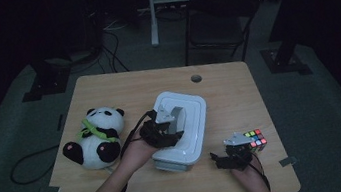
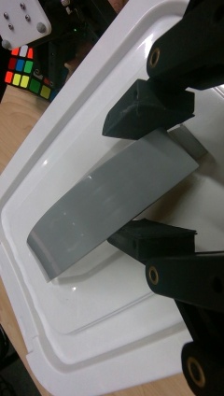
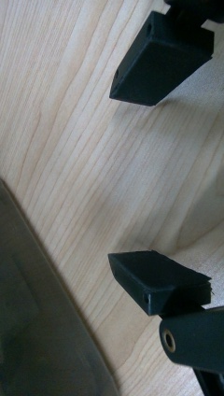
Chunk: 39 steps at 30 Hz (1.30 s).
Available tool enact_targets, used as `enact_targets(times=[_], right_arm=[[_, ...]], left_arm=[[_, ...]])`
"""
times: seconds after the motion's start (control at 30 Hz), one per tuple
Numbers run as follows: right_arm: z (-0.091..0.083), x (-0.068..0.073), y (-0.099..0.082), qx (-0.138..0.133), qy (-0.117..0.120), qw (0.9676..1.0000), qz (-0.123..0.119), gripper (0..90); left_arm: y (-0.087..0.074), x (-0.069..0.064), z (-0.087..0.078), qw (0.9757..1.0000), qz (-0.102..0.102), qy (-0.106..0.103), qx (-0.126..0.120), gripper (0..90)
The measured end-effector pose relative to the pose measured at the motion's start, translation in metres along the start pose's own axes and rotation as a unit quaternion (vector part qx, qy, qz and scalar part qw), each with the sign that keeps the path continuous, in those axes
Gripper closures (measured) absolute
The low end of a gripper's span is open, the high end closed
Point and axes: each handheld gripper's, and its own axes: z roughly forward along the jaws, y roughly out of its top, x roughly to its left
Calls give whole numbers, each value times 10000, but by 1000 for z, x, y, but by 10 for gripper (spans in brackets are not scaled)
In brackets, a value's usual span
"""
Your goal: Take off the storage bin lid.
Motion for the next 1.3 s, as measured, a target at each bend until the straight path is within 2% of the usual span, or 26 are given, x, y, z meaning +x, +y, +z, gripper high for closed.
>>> enact_targets(times=[0.17,0.37,0.5,0.83,0.97,1.3], right_arm=[[0,0,0,-5,6,10000,12,178],[0,0,0,1,7,10000,10,178],[0,0,0,5,14,10000,20,178],[0,0,0,20,19,10000,19,178],[0,0,0,27,29,10000,25,178],[1,-1,0,23,25,10000,22,178]], left_arm=[[1,1,-5,10000,35,36,-42,523],[5,7,-16,9998,-8,-29,-211,627],[3,11,-17,9997,-31,-57,-226,632],[4,17,-25,9994,-41,55,-352,664],[4,22,-28,9991,-135,14,-389,671],[5,37,-35,9982,-321,61,-509,676]])
